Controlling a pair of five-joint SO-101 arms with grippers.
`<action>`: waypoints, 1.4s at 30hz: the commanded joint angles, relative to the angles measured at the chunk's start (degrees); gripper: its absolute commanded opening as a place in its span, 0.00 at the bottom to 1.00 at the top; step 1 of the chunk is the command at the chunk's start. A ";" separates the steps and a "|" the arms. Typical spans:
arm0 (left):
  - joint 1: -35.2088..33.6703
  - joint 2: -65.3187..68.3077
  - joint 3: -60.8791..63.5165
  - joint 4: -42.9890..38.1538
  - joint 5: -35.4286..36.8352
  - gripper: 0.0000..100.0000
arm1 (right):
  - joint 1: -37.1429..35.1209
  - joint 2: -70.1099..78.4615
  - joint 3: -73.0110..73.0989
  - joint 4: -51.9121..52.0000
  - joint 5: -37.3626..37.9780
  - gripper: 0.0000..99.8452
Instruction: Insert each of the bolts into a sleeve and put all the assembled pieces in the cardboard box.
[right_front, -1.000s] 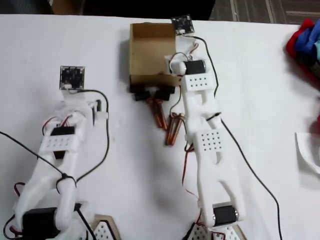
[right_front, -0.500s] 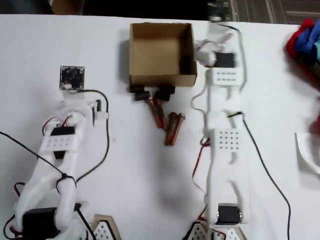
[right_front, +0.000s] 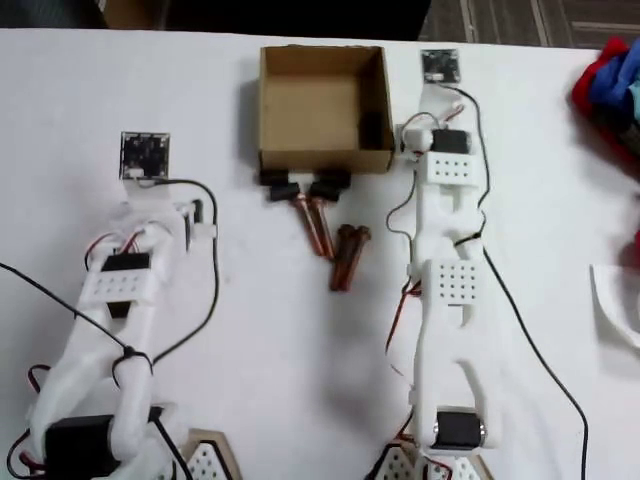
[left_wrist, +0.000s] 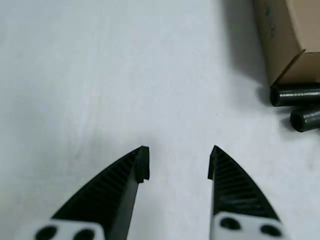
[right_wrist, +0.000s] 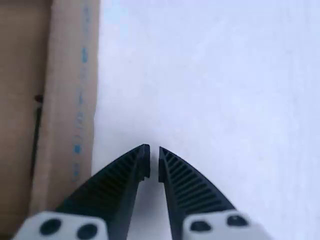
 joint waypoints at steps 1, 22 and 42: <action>0.62 -0.18 -0.22 -1.14 -0.35 0.21 | -2.59 -0.75 -0.53 0.48 0.44 0.02; 0.62 -0.18 -0.22 -1.23 -0.44 0.21 | -1.98 -0.75 -5.36 1.27 0.53 0.02; 0.44 -0.18 -0.22 -1.23 -0.44 0.21 | -6.64 -21.49 -5.45 35.30 12.40 0.02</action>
